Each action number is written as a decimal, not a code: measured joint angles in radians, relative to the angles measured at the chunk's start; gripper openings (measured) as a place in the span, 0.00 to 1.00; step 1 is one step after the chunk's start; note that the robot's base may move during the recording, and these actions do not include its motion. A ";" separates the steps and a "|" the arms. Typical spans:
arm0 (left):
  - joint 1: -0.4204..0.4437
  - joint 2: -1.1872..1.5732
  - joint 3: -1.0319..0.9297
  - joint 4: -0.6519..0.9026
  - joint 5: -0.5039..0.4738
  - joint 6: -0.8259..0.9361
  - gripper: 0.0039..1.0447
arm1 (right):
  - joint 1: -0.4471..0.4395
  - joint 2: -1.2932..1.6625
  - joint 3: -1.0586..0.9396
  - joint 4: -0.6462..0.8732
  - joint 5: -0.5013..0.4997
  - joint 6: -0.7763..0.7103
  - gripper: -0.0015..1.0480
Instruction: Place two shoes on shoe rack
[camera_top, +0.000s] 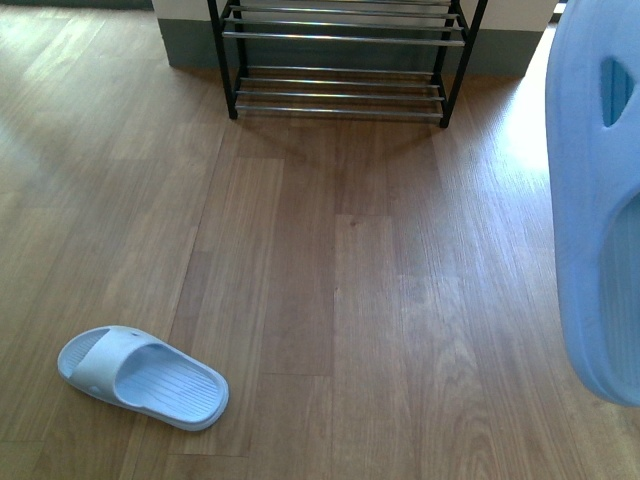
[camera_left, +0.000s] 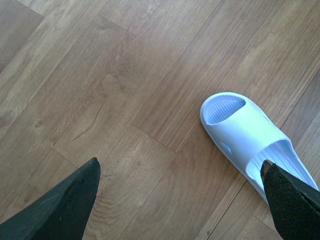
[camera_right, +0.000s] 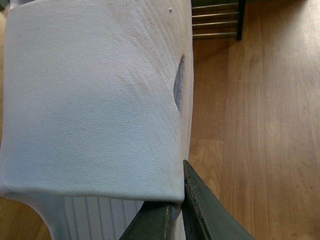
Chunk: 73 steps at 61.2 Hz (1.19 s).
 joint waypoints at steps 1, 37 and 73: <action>0.000 0.000 0.000 0.000 0.000 0.000 0.91 | 0.000 0.000 0.000 0.000 0.000 0.000 0.01; -0.005 0.109 -0.011 0.265 -0.006 0.005 0.91 | 0.000 0.000 0.000 0.000 0.000 0.000 0.01; -0.134 0.845 0.603 0.033 0.342 0.233 0.91 | -0.001 0.000 0.000 0.000 0.000 0.000 0.01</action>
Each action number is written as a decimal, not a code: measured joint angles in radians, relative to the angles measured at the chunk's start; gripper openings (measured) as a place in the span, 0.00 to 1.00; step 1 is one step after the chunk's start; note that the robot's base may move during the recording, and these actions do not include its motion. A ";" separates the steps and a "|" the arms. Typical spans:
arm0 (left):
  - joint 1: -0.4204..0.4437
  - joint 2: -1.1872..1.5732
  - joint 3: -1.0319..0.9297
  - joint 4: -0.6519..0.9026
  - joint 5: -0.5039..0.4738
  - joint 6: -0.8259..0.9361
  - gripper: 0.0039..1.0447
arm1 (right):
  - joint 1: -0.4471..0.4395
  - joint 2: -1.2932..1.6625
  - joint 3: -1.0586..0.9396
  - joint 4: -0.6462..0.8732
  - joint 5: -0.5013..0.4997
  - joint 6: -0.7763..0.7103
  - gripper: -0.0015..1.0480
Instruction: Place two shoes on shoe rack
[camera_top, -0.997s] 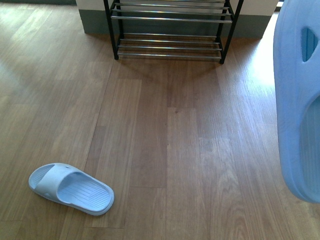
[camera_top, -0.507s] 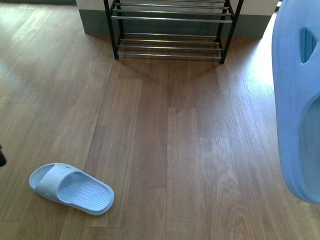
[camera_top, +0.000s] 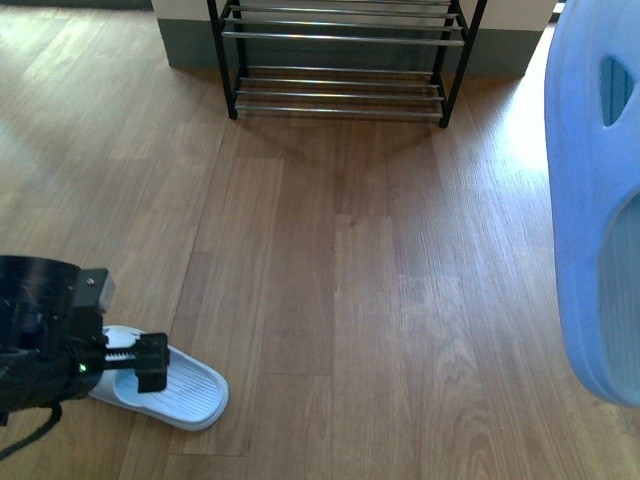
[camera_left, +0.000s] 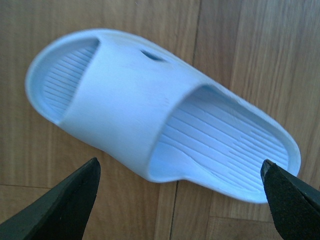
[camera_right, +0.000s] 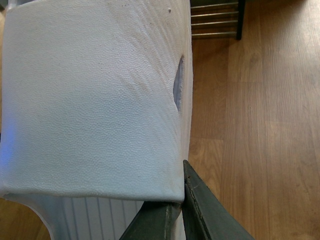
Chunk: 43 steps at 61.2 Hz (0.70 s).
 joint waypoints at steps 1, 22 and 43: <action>-0.003 0.007 0.003 0.000 0.000 0.000 0.91 | 0.000 0.000 0.000 0.000 0.000 0.000 0.01; -0.019 0.150 0.111 -0.003 -0.168 -0.056 0.91 | 0.000 0.000 0.000 0.000 0.000 0.000 0.01; -0.018 0.205 0.208 -0.046 -0.229 -0.113 0.91 | 0.000 0.000 0.000 0.000 0.000 0.000 0.01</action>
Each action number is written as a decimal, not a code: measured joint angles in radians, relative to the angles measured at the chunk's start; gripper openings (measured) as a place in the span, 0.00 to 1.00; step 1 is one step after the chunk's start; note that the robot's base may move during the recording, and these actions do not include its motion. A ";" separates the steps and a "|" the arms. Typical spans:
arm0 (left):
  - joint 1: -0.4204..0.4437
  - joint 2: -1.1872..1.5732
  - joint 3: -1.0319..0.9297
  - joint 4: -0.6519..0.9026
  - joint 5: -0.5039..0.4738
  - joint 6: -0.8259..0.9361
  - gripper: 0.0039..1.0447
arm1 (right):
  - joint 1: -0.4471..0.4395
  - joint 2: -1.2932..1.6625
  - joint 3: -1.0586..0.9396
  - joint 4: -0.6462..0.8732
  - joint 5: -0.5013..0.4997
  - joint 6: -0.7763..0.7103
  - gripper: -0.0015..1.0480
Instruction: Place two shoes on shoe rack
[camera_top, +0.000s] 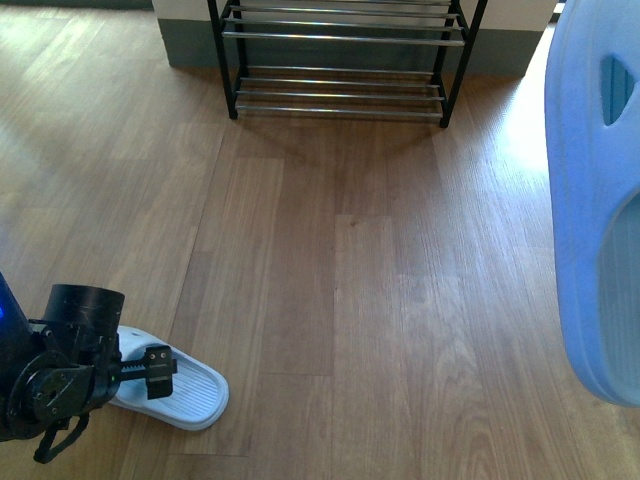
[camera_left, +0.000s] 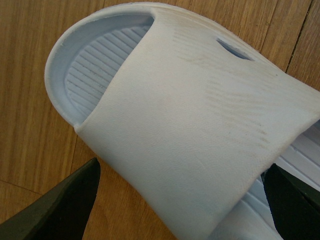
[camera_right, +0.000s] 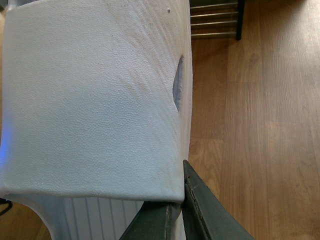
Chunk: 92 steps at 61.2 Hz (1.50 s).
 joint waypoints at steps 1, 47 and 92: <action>-0.001 0.002 0.003 -0.002 -0.002 0.000 0.91 | 0.000 0.000 0.000 0.000 0.000 0.000 0.01; 0.019 -0.086 -0.122 0.147 -0.061 0.194 0.01 | 0.000 0.000 0.000 0.000 0.000 0.000 0.01; -0.046 -1.561 -0.811 -0.092 -0.187 0.629 0.01 | 0.000 0.000 0.000 0.000 0.000 0.000 0.01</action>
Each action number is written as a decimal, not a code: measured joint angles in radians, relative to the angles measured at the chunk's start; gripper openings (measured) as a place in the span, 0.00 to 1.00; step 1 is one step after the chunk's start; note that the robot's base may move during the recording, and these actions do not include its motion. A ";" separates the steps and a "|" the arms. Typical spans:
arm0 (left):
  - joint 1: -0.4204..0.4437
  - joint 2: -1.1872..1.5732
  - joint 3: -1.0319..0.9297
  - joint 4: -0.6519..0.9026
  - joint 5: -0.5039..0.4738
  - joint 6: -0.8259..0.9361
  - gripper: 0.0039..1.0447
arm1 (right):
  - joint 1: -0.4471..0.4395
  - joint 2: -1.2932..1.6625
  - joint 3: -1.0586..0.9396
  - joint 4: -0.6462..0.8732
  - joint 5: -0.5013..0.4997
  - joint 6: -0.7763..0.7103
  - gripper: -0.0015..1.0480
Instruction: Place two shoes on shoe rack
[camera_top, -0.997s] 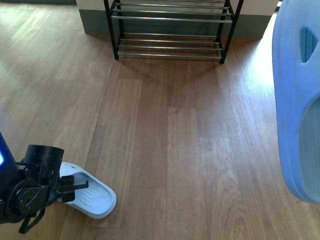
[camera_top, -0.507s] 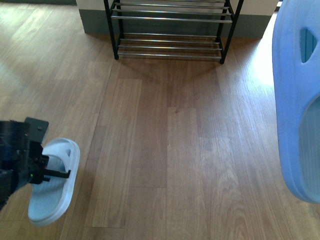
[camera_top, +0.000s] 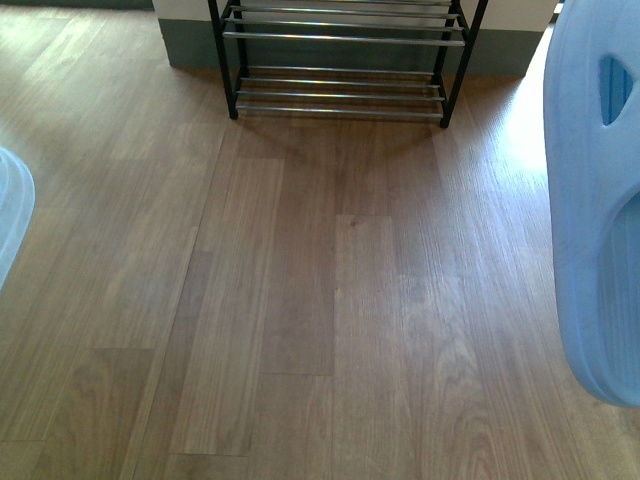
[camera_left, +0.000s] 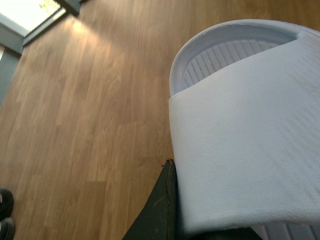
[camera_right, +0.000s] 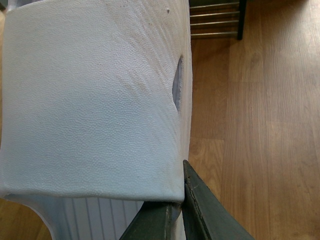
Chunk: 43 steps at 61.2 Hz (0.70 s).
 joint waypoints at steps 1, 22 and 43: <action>-0.003 -0.026 -0.003 -0.015 0.001 0.000 0.01 | 0.000 0.000 0.000 0.000 0.000 0.000 0.01; -0.011 -0.439 -0.031 -0.263 -0.028 0.001 0.01 | 0.000 0.000 0.000 0.000 0.000 0.000 0.01; -0.011 -0.439 -0.032 -0.267 -0.027 0.001 0.01 | 0.000 -0.001 0.000 0.000 0.000 0.000 0.01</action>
